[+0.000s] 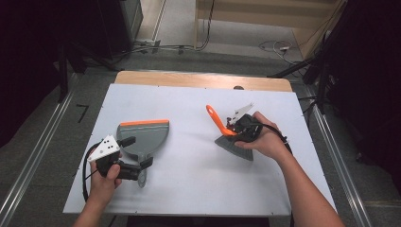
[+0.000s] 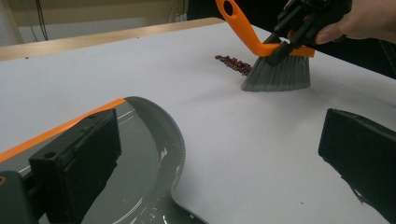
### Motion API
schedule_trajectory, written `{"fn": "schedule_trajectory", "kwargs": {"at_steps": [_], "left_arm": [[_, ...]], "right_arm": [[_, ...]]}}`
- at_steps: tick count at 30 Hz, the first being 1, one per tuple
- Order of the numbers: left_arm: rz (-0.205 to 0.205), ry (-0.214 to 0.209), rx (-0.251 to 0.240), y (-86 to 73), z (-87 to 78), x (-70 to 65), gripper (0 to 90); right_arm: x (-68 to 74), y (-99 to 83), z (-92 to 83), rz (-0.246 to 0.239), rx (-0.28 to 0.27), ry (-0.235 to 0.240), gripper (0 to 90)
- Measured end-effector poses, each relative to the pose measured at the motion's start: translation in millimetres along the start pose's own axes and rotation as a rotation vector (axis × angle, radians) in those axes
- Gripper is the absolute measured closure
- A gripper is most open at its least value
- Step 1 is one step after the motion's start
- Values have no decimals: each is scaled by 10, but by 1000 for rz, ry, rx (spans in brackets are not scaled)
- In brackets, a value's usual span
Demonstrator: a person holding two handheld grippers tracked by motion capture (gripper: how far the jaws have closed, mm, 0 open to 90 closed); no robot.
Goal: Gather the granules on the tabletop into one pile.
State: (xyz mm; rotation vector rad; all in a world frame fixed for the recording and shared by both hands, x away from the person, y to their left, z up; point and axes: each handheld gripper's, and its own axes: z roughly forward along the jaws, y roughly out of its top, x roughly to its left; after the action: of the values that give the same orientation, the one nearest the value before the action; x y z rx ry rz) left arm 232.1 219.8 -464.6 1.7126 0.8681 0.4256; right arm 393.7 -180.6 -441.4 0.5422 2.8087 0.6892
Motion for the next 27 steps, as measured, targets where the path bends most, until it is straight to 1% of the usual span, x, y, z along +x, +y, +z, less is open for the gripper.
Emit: {"fn": "schedule_trajectory", "kwargs": {"at_steps": [4,7,8,9,10,12,13,15,20,21,22,24,25,27], "left_arm": [[-2,1,0,-1,1,4,0],[-2,1,-2,-1,-1,7,0],[-1,1,0,0,-4,9,0],[-2,1,-1,0,-4,9,0],[-2,1,-2,-1,-5,9,0],[-2,1,-2,-1,-5,11,0],[-2,0,-2,-1,-5,10,0],[-3,0,-3,-2,-5,11,0],[-5,-1,-3,-4,0,13,0],[-4,-1,-3,-5,0,13,0],[-2,0,-2,-6,1,14,0],[-2,1,1,-7,3,13,0],[-2,1,2,-8,5,13,0],[-2,1,3,-8,6,12,0]], "right_arm": [[-88,13,22,3,-7,4,672],[-146,14,40,16,-12,13,671],[-158,15,43,30,-9,12,671],[-182,15,53,22,-16,19,671],[-190,15,53,31,-13,18,671],[-231,20,67,29,-18,23,671],[-238,20,70,39,-19,20,670],[-274,17,81,38,-22,26,669],[-342,13,100,54,-34,29,668],[-365,12,104,49,-38,30,668],[-373,11,104,59,-39,27,668],[-412,8,110,59,-42,27,668],[-425,8,112,69,-43,25,668],[-457,9,121,73,-47,29,667]]}}
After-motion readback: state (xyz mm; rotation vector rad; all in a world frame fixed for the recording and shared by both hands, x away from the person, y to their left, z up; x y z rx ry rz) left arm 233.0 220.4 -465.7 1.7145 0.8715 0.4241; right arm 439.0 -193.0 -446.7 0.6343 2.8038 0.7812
